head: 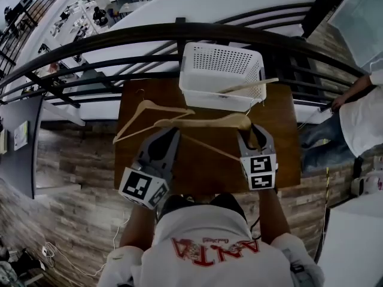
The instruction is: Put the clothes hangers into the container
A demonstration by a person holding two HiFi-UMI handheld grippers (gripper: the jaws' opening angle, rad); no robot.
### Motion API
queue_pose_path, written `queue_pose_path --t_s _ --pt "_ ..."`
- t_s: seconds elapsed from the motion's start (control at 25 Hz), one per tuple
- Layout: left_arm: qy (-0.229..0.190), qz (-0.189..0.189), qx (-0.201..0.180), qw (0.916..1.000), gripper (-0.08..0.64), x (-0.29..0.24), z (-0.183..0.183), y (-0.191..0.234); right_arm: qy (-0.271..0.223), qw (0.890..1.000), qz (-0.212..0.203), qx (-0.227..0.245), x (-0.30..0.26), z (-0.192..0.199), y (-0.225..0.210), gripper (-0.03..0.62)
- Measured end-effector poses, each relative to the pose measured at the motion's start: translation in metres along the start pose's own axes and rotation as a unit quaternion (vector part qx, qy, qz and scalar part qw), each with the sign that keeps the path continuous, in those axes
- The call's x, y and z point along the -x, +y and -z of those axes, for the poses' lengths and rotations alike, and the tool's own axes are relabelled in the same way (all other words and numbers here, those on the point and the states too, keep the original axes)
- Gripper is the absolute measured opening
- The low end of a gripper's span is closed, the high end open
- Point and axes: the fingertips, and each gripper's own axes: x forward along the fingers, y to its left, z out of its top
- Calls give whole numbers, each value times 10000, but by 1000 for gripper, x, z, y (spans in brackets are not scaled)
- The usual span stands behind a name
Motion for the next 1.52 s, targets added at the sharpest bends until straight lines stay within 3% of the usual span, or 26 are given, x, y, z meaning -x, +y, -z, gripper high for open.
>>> queue_pose_path --t_s 0.36,0.76,0.96,1.12,1.28,1.52 --pt "-73 202 22 9998 8 -30 -6 -20 -252 9949 792 566 15 -41 -100 173" --pt "-134 -1 140 9998 9 -49 -1 -6 24 9769 997 1888 -32 -100 -160 173" --pt "-71 -159 240 9996 9 -59 2 3 471 9597 730 2674 -83 -118 -174 173" --pt "-4 -273 301 9992 9 -65 11 14 1060 9396 336 3237 -132 -114 -173 173" --pt "29 -412 394 9984 9 -70 18 29 1549 9244 -47 3484 -173 -99 -163 173" --pt "130 -619 498 9968 9 -72 24 51 2017 9108 -354 3584 -218 -77 -153 173"
